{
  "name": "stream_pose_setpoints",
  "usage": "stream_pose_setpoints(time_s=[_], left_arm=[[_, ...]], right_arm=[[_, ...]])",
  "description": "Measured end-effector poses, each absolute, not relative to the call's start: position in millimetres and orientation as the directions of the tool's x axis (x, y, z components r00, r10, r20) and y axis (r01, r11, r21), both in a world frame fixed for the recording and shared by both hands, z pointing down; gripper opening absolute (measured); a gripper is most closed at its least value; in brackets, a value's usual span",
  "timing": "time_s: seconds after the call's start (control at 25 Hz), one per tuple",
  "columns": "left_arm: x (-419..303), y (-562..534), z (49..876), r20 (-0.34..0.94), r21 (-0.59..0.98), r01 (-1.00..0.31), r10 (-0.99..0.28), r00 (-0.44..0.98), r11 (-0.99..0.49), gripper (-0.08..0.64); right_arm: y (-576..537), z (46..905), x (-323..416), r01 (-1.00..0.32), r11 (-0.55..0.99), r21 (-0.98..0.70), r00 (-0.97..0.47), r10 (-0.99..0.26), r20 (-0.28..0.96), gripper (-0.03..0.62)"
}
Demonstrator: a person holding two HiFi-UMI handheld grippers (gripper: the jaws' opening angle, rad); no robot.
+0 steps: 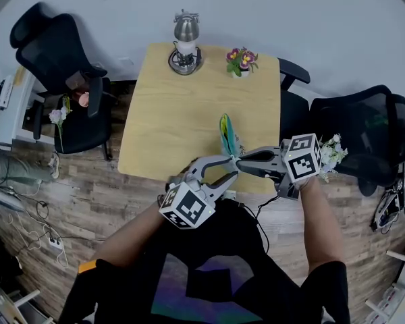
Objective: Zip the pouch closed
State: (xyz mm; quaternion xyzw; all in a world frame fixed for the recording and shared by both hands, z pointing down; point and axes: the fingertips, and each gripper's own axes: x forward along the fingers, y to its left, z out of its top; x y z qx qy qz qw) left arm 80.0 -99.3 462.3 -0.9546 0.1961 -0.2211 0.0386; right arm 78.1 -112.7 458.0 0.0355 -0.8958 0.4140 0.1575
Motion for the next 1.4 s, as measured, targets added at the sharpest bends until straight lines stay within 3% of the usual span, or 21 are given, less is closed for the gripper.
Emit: stream_pose_setpoints(time_s=[0.28,0.8,1.4], left_arm=[[74.0,-101.8,463.2,0.415,-0.168,-0.364,-0.401,0.817,-0.916,0.137],[64.8,-112.0,468.3,0.432,-0.243,-0.377,-0.447,0.783,-0.894,0.117],[58.9,-109.9,467.4,0.427,-0.170,-0.422,-0.452,0.783,-0.891,0.011]], right_arm=[[-114.7,458.2,72.1,-0.134,0.618,-0.775,-0.965,0.098,0.245,0.020],[-115.1,461.8,61.7,-0.156,0.709,-0.688,-0.927,0.135,0.349,0.018],[-103.2,470.0,68.4,-0.214,0.760,-0.614,-0.895,0.100,0.435,0.020]])
